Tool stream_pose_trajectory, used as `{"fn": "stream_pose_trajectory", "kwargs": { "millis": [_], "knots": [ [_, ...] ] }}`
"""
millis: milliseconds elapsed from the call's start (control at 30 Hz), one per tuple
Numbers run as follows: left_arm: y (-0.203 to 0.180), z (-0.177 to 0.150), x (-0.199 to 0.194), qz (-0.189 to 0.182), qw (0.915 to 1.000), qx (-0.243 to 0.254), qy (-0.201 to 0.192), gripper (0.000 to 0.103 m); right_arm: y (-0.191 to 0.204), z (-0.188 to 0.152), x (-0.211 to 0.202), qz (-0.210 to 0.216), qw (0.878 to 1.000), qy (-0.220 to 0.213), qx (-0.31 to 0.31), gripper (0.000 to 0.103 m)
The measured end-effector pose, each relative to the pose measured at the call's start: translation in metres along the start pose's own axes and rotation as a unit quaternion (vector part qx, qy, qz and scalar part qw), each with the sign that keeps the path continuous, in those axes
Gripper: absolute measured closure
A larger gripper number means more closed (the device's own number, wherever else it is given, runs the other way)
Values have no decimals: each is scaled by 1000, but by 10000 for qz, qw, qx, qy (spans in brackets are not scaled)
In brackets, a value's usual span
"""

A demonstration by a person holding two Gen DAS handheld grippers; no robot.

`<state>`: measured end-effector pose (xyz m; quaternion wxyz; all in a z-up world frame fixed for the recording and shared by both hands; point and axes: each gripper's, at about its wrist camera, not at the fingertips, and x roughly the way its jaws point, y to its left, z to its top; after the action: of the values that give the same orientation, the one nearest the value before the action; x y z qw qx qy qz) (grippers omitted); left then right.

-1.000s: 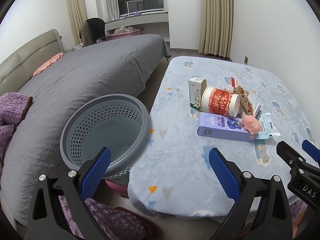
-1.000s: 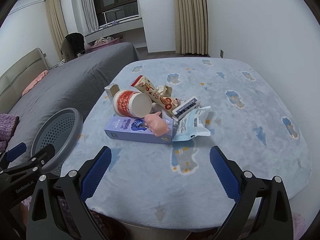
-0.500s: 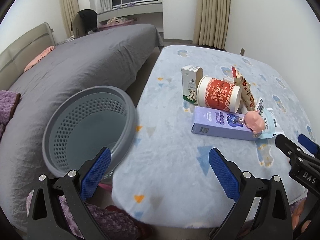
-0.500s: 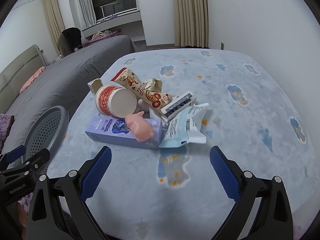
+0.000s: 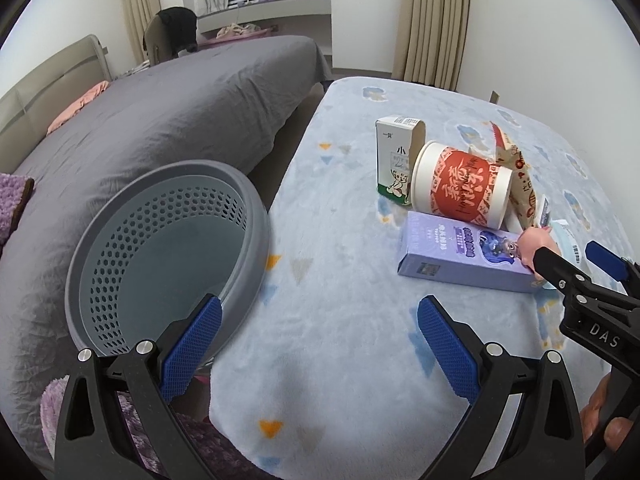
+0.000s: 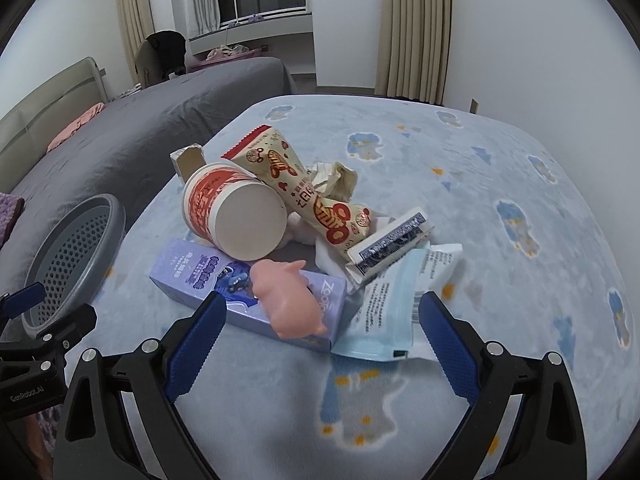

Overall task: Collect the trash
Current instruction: 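Reach the right tool to the pink pig toy and close on it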

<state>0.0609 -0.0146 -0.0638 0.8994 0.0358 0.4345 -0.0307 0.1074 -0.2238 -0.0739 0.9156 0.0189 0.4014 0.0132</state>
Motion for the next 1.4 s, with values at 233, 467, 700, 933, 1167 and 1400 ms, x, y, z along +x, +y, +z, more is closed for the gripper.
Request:
{"fn": "stream_pose_trajectory", "kwargs": {
  "millis": [233,467,700,933,1167,1400],
  "knots": [
    [3,-2,7,52,9999,-38,81,7,13,3,9,-102,9996,-20,-276,19],
    [5,-2,9,11,9999,-74,101,7,15,3,15,-132,9993,70,-343,32],
    [4,-2,8,-6,9999,-69,103,7,16,2,24,-62,9992,168,-356,49],
    [-1,-2,2,-144,9999,-16,36,7,12,2,19,206,9994,177,-234,67],
    [-12,1,-5,-123,9999,68,-45,7,-7,1,-11,297,9995,-67,63,67],
    [-26,14,-11,-224,9992,157,-277,7,-46,-17,-38,196,9987,-153,450,67]
  ]
}}
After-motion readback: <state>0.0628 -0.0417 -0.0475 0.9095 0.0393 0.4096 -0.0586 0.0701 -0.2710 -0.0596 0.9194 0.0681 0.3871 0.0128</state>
